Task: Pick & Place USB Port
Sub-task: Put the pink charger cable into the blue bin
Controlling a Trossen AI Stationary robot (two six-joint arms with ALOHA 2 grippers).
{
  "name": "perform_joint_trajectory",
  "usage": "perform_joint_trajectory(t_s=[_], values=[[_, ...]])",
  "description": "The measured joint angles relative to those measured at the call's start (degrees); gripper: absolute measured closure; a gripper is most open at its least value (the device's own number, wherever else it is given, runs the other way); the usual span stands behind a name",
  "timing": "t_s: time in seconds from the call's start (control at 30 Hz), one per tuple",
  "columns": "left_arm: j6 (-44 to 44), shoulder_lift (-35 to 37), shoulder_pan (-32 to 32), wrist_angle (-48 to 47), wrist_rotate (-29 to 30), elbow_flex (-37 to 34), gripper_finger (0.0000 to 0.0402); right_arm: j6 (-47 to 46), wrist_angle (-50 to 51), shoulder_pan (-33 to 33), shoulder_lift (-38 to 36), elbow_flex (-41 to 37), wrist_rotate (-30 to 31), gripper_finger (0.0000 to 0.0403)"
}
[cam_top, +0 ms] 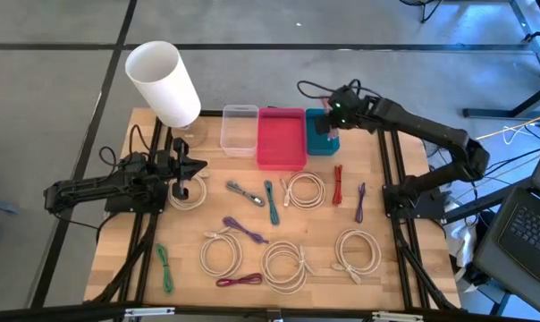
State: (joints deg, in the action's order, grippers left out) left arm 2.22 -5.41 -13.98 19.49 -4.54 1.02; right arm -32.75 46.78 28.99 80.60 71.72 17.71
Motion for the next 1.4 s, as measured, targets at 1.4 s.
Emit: perform_joint_trajectory(t_s=[1.4], values=[[0.12, 0.02, -0.02, -0.01, -0.2, 0.0, 0.0398, -8.6, -5.79, 9.42, 28.42, 3.52, -15.84, 0.0403]])
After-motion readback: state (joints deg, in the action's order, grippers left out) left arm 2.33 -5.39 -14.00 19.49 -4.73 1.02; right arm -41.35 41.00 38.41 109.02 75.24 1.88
